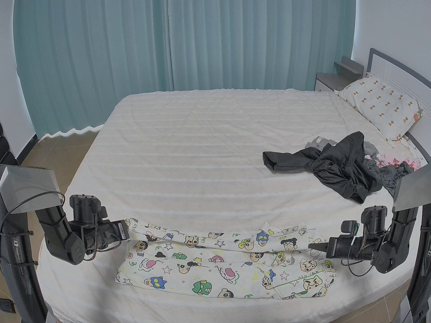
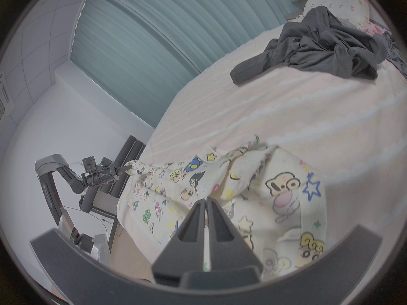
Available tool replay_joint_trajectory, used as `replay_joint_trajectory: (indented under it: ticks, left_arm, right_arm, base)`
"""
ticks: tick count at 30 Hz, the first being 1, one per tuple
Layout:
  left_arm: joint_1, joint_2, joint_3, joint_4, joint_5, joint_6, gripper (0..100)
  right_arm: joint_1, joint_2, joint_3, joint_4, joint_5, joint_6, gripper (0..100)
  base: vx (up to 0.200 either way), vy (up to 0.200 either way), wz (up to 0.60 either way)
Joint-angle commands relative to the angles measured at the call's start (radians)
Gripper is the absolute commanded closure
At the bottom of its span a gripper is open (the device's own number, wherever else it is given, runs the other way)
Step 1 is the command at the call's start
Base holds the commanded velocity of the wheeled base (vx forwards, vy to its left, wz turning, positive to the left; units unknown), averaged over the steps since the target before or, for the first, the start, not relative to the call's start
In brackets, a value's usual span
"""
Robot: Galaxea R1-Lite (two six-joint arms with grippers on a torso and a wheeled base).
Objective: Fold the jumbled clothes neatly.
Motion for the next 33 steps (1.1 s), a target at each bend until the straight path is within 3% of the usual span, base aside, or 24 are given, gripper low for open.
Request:
replay_joint_trajectory:
  ticks: [1,8,9,17,33]
  left_arm:
    - [-0.004,0.015,0.03,-0.002,-0.002,0.004,100]
    - [0.004,0.046,0.036,-0.009,-0.002,0.003,100]
    - [0.006,0.046,0.036,-0.011,-0.002,0.003,100]
    - [0.004,0.119,0.08,-0.164,-0.002,-0.003,100]
    - [0.003,0.127,0.088,-0.175,-0.002,-0.005,100]
  right_arm:
    - [0.003,0.035,0.02,0.002,-0.001,-0.012,100]
    - [-0.001,0.064,0.026,-0.002,-0.005,-0.02,100]
    - [-0.001,0.064,0.026,-0.004,-0.005,-0.02,0]
    - [-0.002,0.067,0.017,-0.079,-0.016,-0.023,0]
    - [0.019,0.001,-0.081,-0.052,-0.038,-0.022,0]
  base:
    - [0.0,0.0,0.0]
    - [0.0,0.0,0.0]
    - [0.0,0.0,0.0]
    - [0.0,0.0,0.0]
    - [0.0,0.0,0.0]
